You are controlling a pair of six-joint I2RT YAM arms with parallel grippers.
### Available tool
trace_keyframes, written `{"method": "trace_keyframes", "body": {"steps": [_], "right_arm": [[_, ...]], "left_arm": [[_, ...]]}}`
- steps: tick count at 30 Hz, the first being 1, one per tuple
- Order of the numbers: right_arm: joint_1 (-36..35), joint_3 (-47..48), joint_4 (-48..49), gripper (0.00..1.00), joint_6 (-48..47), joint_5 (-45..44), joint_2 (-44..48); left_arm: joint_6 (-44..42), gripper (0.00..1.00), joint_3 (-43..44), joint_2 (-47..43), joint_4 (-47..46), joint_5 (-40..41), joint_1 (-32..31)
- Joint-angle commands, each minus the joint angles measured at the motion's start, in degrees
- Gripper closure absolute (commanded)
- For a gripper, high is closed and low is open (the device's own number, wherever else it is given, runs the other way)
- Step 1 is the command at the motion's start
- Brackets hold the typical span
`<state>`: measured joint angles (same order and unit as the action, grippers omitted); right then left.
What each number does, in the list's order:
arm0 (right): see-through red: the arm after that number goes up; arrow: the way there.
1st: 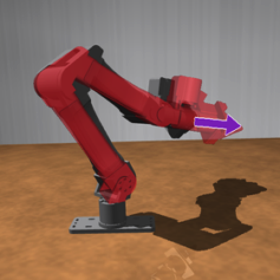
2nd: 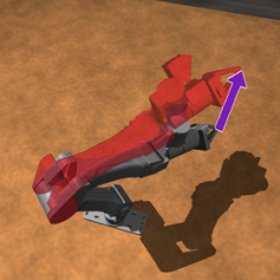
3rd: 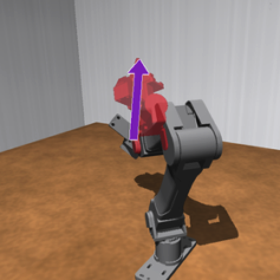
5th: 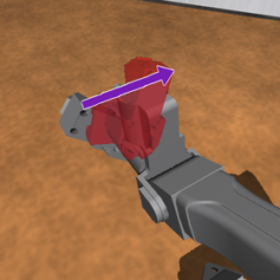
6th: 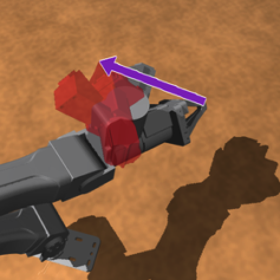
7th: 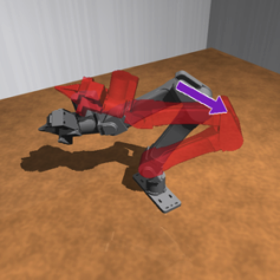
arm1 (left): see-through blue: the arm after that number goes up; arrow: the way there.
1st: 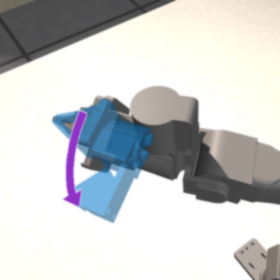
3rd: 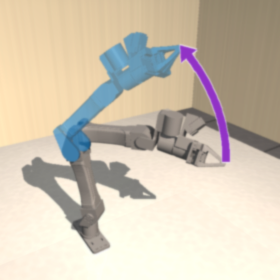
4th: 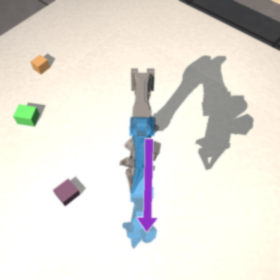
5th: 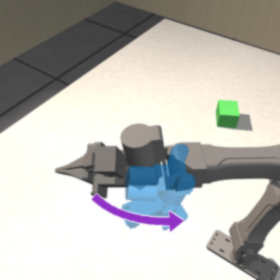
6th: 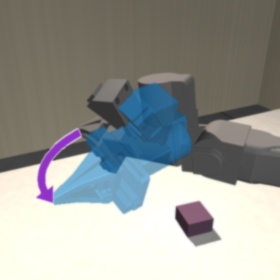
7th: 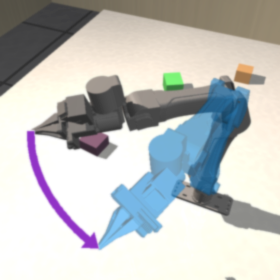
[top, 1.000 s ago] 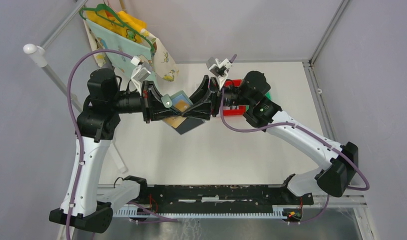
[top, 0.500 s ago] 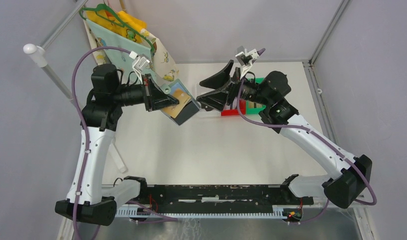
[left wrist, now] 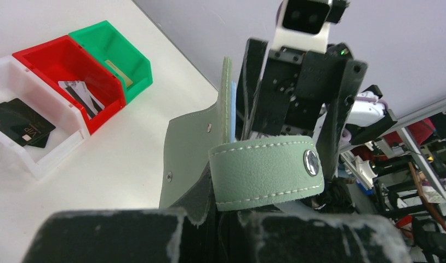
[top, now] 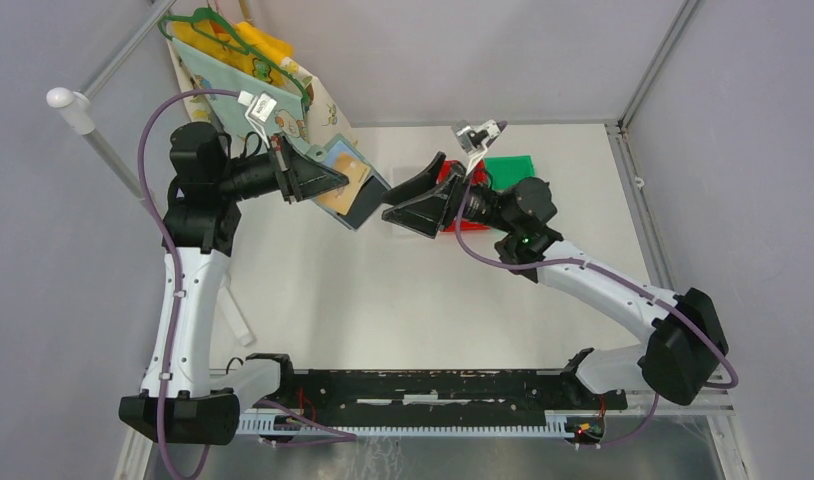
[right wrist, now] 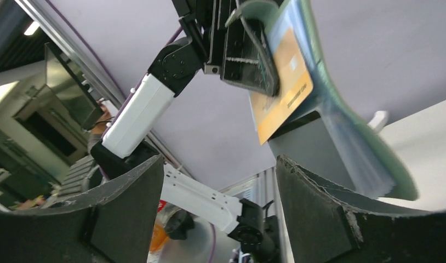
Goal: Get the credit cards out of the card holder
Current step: Remove the credit card from the card holder.
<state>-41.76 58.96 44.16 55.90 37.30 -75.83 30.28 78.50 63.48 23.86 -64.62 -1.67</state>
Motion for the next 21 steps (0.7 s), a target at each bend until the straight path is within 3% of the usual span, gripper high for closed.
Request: {"method": "trace_keyframes", "body": {"steps": [1, 6, 21], "right_arm": [[-2.19, -1.27, 15.27, 0.21, 9.80, -1.92, -2.55], [-3.82, -0.12, 22.02, 0.25, 15.05, -2.26, -7.34], [-6.20, 5.25, 24.95, 0.31, 17.02, -5.19, -15.00]], "left_arm": [[7.79, 0.98, 0.02, -0.60, -7.83, -1.86, 0.33], [10.52, 0.98, -0.58, -1.08, -9.61, -2.48, 0.38], [16.10, 0.98, -2.52, -1.82, -13.49, -3.42, 0.35]]}}
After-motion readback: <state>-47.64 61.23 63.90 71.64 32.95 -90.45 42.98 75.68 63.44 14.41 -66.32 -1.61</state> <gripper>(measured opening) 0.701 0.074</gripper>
